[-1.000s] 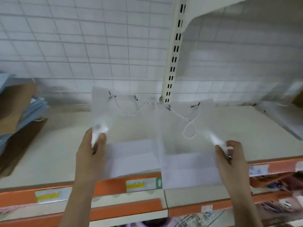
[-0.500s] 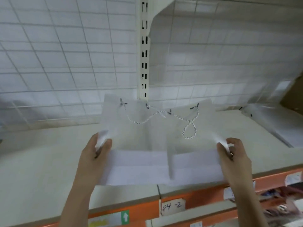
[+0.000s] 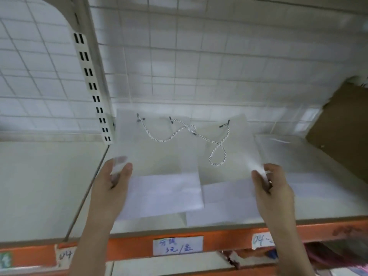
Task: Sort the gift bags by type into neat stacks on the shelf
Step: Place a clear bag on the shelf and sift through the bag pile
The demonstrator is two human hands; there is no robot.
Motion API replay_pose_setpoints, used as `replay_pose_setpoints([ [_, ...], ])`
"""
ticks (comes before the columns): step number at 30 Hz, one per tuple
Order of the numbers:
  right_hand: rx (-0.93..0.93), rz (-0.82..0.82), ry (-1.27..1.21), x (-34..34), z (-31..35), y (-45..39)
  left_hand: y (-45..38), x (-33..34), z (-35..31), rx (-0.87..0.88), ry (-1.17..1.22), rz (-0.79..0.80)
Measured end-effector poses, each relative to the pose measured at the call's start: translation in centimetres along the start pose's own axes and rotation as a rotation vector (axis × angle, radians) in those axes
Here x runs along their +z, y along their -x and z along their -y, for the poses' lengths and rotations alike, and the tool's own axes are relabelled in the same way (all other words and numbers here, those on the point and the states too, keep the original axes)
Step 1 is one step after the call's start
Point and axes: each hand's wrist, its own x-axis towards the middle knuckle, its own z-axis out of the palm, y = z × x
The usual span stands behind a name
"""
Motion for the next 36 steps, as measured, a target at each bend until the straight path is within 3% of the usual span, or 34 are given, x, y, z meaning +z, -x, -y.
replay_pose_setpoints([
  [10, -0.079, 0.069, 0.031, -2.9, -2.3, -4.9, 2.1, 3.6, -4.7, 0.149, -0.161, -0.186],
  [16, -0.07, 0.029, 0.041, -4.8, -2.6, -8.2, 0.0, 5.9, -4.6, 0.118, -0.002, -0.202],
  [27, 0.178, -0.011, 0.053, -12.7, -11.6, -15.8, 1.9, 14.1, -6.1, 0.047, -0.008, -0.201],
  [31, 0.248, 0.062, 0.037, -14.6, -15.4, -17.3, 4.4, 18.1, -7.3, 0.038, -0.006, -0.213],
  [36, 0.253, 0.216, 0.196, -14.9, -18.8, -18.1, 7.6, 22.3, -8.3, 0.008, 0.01, -0.216],
])
